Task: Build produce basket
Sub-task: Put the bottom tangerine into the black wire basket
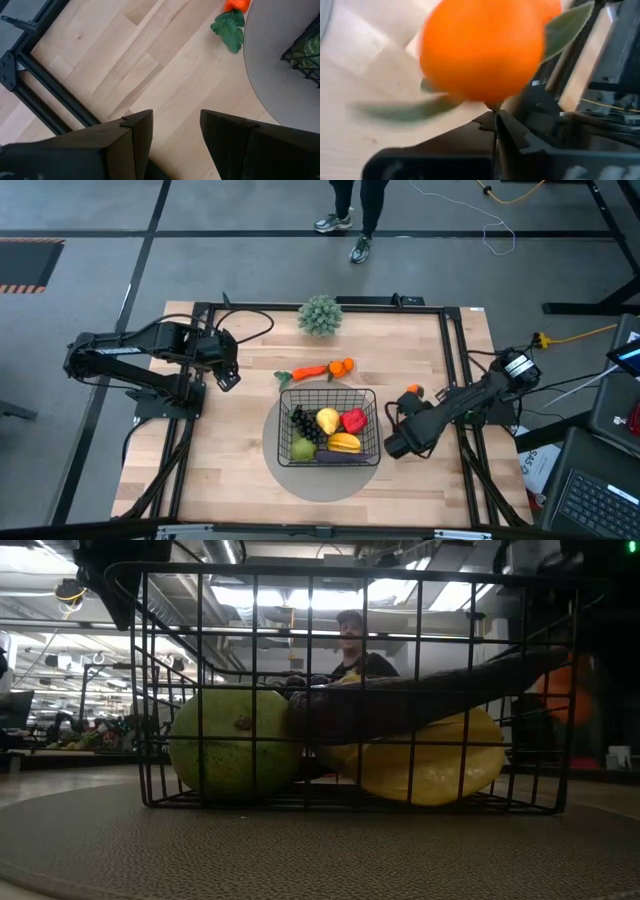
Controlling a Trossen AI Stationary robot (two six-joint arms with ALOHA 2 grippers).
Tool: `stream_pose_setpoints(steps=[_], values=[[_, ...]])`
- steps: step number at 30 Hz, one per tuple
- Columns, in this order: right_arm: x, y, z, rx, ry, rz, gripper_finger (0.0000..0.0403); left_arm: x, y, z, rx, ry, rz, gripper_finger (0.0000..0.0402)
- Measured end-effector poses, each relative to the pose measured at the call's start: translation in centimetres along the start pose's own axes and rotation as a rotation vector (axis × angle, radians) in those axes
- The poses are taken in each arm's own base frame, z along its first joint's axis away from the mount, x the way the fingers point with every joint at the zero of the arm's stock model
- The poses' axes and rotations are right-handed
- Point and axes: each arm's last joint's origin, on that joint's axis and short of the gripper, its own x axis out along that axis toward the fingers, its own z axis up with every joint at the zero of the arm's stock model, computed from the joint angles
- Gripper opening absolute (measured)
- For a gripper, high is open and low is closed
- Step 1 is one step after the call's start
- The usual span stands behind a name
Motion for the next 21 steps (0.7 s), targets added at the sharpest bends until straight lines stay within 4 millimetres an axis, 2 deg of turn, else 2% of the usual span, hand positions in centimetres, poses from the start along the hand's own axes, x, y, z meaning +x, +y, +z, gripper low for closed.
stream_pose_setpoints(steps=[4,7,16,21], values=[[-1.6,-0.8,0.5,0.003,-0.125,0.11,0.0,0.0,0.0,0.0,0.003,0.0,0.0,0.0151],[-2.0,-1.6,0.7,0.01,-0.171,0.104,0.0,0.0,0.0,0.0,0.003,0.0,0.0,0.0151],[-4.0,-6.2,1.5,0.089,-0.374,0.249,0.0,0.0,0.0,0.0,0.003,0.0,0.0,0.0151],[-4.9,-7.5,2.0,0.116,-0.525,0.347,0.0,0.0,0.0,0.0,0.003,0.0,0.0,0.0151]])
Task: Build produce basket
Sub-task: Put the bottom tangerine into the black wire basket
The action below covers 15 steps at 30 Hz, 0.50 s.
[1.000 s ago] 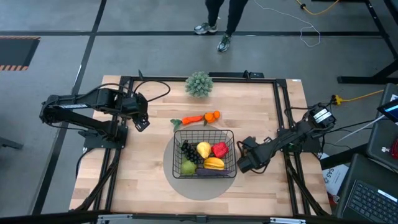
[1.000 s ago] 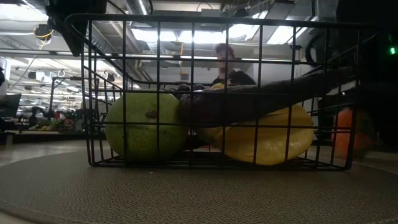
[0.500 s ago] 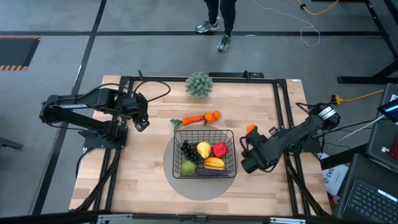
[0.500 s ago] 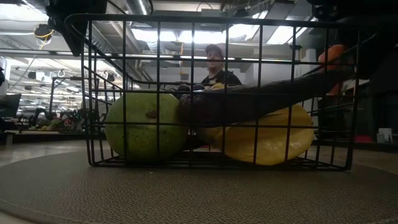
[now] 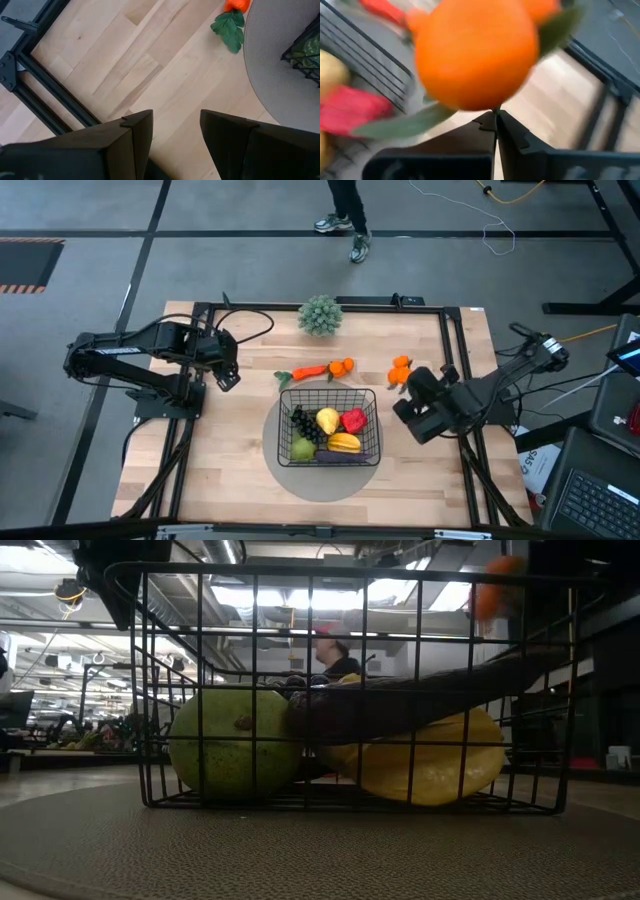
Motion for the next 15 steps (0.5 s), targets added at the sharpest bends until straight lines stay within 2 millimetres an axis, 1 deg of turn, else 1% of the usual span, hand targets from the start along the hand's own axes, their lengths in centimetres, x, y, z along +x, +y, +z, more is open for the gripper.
stream_pose_setpoints(steps=[3,7,10,15], values=[[-0.4,1.0,0.7,-0.031,-0.103,0.117,0.0,0.0,0.0,0.0,0.0,0.0,0.0,0.0151],[-1.2,2.7,2.0,-0.156,-0.242,0.256,0.0,0.0,0.0,0.0,-0.001,0.0,0.0,0.0151],[-1.5,3.6,2.7,-0.246,-0.344,0.28,0.0,0.0,0.0,0.0,-0.001,-0.002,-0.001,0.0151],[-2.2,4.6,3.9,-0.245,-0.504,0.259,0.0,0.0,-0.2,0.2,-0.01,-0.022,-0.015,0.0151]])
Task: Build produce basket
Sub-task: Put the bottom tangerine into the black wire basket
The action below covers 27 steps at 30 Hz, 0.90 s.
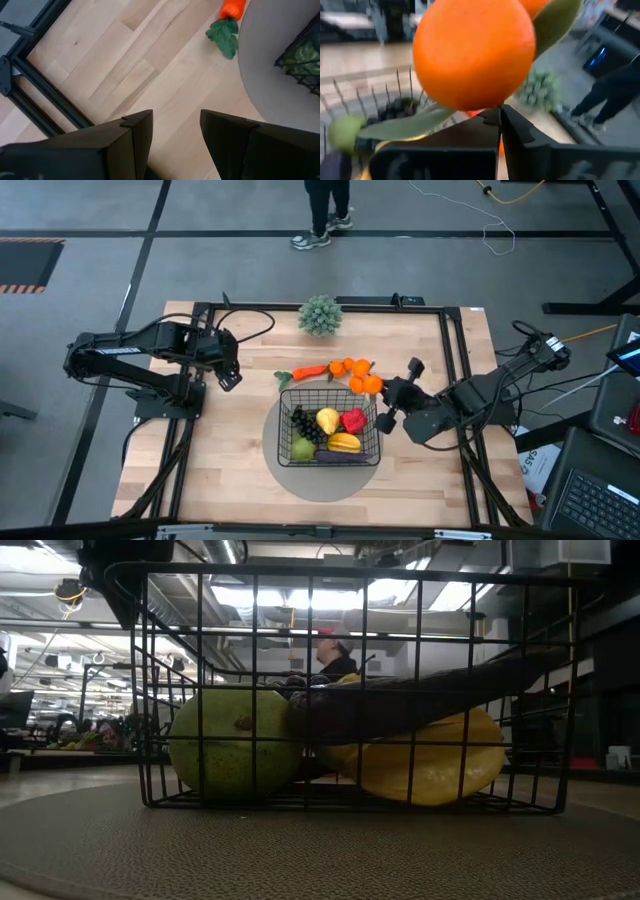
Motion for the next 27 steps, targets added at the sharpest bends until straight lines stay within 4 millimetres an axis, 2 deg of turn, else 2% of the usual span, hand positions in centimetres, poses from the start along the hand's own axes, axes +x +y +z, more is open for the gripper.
stream_pose_setpoints(steps=[6,9,13,19,21,25,27], values=[[-0.1,0.6,1.5,-0.087,-0.101,0.026,0.0,0.0,-0.3,0.4,0.015,-0.044,-0.023,0.0151],[-0.5,0.2,2.2,-0.106,-0.135,0.033,0.0,-0.2,-1.2,1.5,0.133,-0.166,-0.093,0.0151],[-1.0,-0.6,2.4,-0.099,-0.141,0.028,0.0,-1.6,-1.6,2.1,0.166,-0.316,-0.211,0.0151],[-1.7,-1.4,1.6,-0.084,-0.093,0.04,0.0,-3.1,-1.6,-0.1,0.146,-0.316,-0.356,0.0151],[-1.7,-1.6,1.4,-0.08,-0.076,0.035,0.0,-3.1,-1.8,-0.8,0.153,-0.356,-0.405,0.0151],[-1.7,-1.7,1.2,-0.057,-0.066,0.032,0.0,-1.6,-2.8,-2.2,0.207,-0.493,-0.484,0.0151],[-1.7,-1.7,1.2,-0.056,-0.065,0.031,0.0,-0.6,-3.4,-2.3,0.239,-0.66,-0.488,0.0151]])
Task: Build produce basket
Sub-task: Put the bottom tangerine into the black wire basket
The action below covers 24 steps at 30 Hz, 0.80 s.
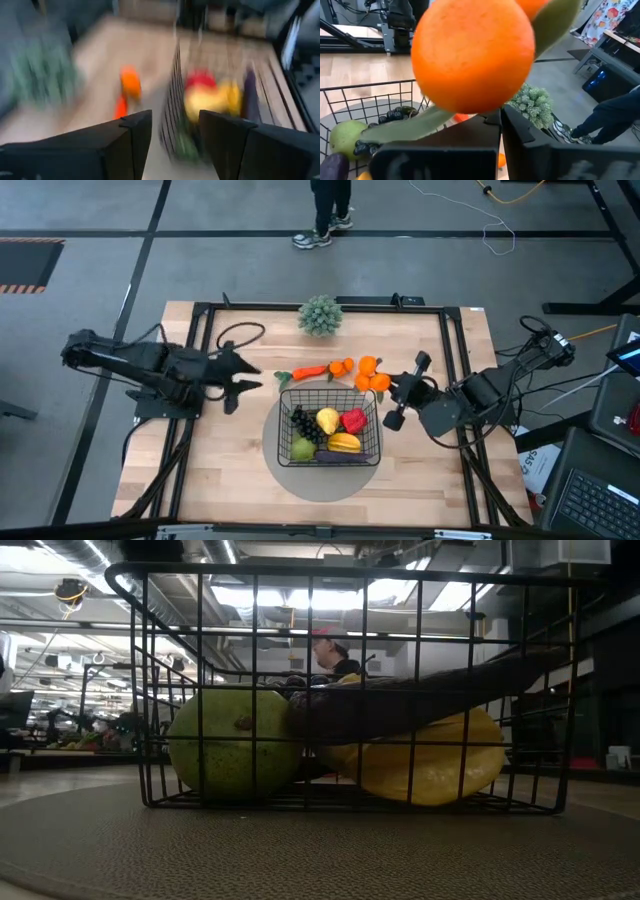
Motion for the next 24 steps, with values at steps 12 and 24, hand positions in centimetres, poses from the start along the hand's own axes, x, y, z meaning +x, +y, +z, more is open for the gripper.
stream_pose_setpoints(steps=[12,24], values=[[1.1,0.0,0.0,0.069,0.054,0.074,0.0,3.7,0.7,-3.7,-0.045,-0.436,-0.134,0.0151],[3.1,-0.2,-0.3,0.065,0.119,0.078,0.0,3.6,0.3,-4.0,-0.108,-0.413,-0.184,0.0151]])
